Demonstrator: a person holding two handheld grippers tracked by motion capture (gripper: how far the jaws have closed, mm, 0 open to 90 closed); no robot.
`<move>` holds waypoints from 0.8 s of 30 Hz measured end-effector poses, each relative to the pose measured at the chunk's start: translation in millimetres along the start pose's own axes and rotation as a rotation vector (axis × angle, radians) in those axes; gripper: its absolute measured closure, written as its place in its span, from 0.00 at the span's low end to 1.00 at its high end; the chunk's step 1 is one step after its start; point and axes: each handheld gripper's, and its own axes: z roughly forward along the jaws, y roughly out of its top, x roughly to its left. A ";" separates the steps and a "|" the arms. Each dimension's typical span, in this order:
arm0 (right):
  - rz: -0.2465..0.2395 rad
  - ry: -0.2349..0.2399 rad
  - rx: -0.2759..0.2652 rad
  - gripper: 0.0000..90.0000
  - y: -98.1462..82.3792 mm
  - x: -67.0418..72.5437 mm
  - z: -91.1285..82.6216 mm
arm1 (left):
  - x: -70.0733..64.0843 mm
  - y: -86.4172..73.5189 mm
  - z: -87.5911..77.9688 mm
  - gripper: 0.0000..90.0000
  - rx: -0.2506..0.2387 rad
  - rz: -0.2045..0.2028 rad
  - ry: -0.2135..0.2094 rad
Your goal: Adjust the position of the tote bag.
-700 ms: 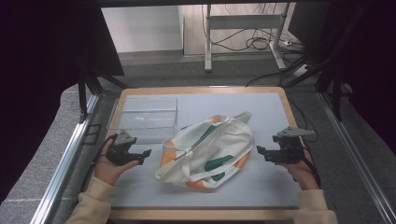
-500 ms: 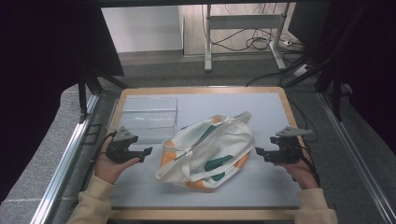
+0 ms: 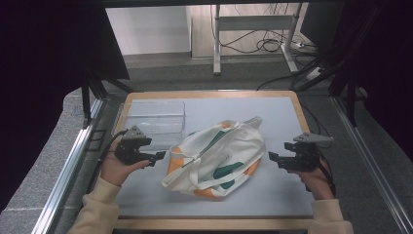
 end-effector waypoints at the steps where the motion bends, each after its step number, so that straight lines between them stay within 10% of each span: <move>1: -0.006 -0.007 0.004 0.26 -0.7 -0.7 -0.5 | -0.4 4.0 -0.8 0.27 0.003 -0.003 -0.008; 12: -0.017 -0.001 0.011 0.26 1.9 2.2 1.7 | -3.4 6.0 -13.7 0.28 0.006 -0.019 -0.035; 24: -0.045 -0.005 0.016 0.26 2.7 2.5 2.9 | -17.9 6.8 -27.5 0.32 0.006 0.065 -0.080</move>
